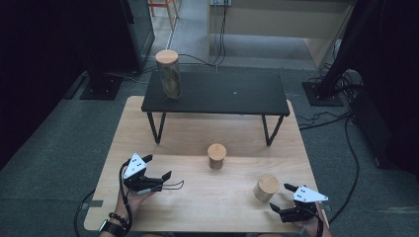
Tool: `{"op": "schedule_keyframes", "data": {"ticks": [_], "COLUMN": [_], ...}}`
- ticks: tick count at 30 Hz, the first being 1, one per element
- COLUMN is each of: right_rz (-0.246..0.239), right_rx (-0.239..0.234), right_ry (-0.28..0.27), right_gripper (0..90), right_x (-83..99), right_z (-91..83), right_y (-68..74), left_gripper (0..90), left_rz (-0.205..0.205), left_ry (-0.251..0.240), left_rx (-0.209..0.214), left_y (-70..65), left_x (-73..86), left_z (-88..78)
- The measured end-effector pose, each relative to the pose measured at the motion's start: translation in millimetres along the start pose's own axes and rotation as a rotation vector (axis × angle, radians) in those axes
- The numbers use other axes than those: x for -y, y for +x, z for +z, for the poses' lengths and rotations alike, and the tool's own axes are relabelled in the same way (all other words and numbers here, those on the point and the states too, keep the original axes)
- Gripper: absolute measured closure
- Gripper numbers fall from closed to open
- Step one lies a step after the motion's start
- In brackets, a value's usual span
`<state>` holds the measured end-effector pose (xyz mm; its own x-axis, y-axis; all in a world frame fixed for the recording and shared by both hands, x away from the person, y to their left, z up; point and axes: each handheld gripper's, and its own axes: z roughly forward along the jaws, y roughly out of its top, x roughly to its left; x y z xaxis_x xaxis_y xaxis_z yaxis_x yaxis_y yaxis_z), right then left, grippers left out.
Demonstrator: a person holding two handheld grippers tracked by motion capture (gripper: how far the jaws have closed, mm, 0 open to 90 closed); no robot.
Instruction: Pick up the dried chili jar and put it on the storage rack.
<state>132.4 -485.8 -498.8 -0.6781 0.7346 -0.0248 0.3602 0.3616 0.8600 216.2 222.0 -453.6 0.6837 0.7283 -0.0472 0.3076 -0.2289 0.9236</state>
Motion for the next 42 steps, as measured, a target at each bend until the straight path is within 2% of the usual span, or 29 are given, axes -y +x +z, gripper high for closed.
{"op": "schedule_keyframes", "data": {"ticks": [5, 14, 20, 27, 42], "right_rz": [0.0, 0.007, 0.005, 0.007, -0.005], "right_rx": [0.002, 0.003, 0.008, 0.011, 0.002], "right_ry": [0.002, 0.003, 0.001, 0.001, -0.022], "right_gripper": [5.2, 5.2, 5.1, 4.9, 5.0], "right_x": [-0.5, -0.7, -0.6, -0.5, 2.6], "right_z": [0.4, 0.1, 0.5, 0.5, -1.3], "right_y": [0.4, 0.0, 0.7, 1.4, 1.6], "left_gripper": [2.1, 2.1, 2.1, 2.1, 2.2], "left_rz": [0.002, -0.009, -0.034, -0.037, -0.058], "left_ry": [0.004, 0.018, 0.027, 0.036, 0.037], "left_rx": [0.027, 0.035, 0.038, 0.053, 0.065], "left_y": [0.6, 2.6, 5.8, 6.2, 7.8], "left_x": [6.5, 17.7, 27.9, 35.3, 43.4], "left_z": [0.6, 1.1, 1.1, 3.8, 7.5]}}
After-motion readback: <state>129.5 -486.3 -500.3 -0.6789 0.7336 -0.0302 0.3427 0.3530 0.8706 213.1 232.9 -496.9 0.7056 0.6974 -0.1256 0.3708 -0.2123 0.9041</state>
